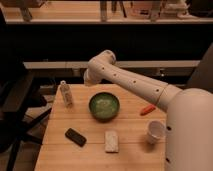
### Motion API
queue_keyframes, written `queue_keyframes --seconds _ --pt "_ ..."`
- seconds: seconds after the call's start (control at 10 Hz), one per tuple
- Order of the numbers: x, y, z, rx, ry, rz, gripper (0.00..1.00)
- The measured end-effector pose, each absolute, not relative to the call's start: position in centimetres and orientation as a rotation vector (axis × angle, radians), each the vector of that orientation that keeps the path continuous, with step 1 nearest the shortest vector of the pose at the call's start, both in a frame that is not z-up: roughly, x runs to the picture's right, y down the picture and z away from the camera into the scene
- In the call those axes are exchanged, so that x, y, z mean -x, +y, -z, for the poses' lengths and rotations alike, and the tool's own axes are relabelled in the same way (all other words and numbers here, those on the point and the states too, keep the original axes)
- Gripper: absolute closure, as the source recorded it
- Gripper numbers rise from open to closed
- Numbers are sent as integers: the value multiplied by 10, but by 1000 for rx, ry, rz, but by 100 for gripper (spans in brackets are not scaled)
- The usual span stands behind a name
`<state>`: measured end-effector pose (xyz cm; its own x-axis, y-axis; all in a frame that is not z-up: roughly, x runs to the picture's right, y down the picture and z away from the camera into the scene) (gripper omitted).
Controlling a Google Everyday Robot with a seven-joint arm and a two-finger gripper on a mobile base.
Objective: Knock the bottle over
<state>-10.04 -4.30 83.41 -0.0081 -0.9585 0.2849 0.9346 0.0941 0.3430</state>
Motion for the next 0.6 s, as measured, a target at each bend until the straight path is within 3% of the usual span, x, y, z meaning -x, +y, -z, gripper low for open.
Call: queue_keyframes --seconds 0.6 --pt "149 -59 -876 -179 -564 1629 100"
